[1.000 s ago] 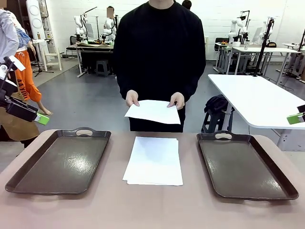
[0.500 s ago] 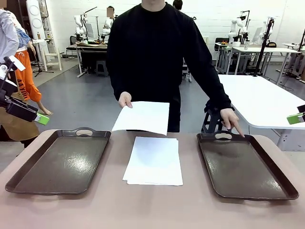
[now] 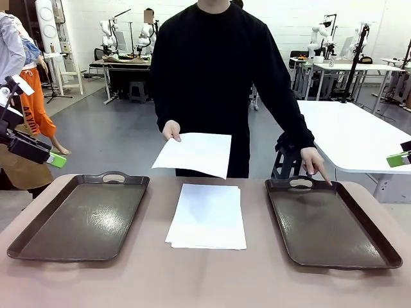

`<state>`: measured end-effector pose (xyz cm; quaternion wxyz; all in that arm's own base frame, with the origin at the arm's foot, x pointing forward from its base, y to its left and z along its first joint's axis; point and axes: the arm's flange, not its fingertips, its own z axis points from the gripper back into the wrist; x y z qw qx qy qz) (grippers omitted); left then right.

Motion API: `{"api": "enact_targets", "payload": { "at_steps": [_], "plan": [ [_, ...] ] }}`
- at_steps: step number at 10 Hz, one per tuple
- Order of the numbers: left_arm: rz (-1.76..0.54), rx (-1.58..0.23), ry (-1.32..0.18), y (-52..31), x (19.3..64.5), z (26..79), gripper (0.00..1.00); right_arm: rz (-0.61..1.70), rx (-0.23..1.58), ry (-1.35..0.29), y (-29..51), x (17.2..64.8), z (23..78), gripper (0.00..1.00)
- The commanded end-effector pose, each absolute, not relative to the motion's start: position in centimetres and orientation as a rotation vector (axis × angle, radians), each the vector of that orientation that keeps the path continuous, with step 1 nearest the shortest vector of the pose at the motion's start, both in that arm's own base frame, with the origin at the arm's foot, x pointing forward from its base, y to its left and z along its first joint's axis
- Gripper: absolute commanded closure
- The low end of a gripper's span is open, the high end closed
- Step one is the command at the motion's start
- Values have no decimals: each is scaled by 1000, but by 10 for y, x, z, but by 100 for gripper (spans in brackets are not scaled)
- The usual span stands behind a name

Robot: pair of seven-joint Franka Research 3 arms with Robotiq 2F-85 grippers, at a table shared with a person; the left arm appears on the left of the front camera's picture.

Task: Sort the A4 documents.
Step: Receive the A4 Paper.

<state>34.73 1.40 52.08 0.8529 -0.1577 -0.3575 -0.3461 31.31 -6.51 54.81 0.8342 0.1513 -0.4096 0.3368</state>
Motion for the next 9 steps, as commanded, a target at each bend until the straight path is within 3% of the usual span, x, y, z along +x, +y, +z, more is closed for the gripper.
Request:
{"api": "enact_targets", "payload": {
  "at_steps": [1,3,6,9],
  "plan": [
    [-743,-333,-766,16,348,520,0,728,321,-865,-66,313,547,0],
    [-743,-333,-766,16,348,520,0,707,409,-862,-56,330,549,0],
    [-743,-333,-766,16,348,520,0,612,803,-784,-3,402,529,0],
    [-743,-333,-766,16,348,520,0,465,1035,-665,38,459,515,0]
  ]
}}
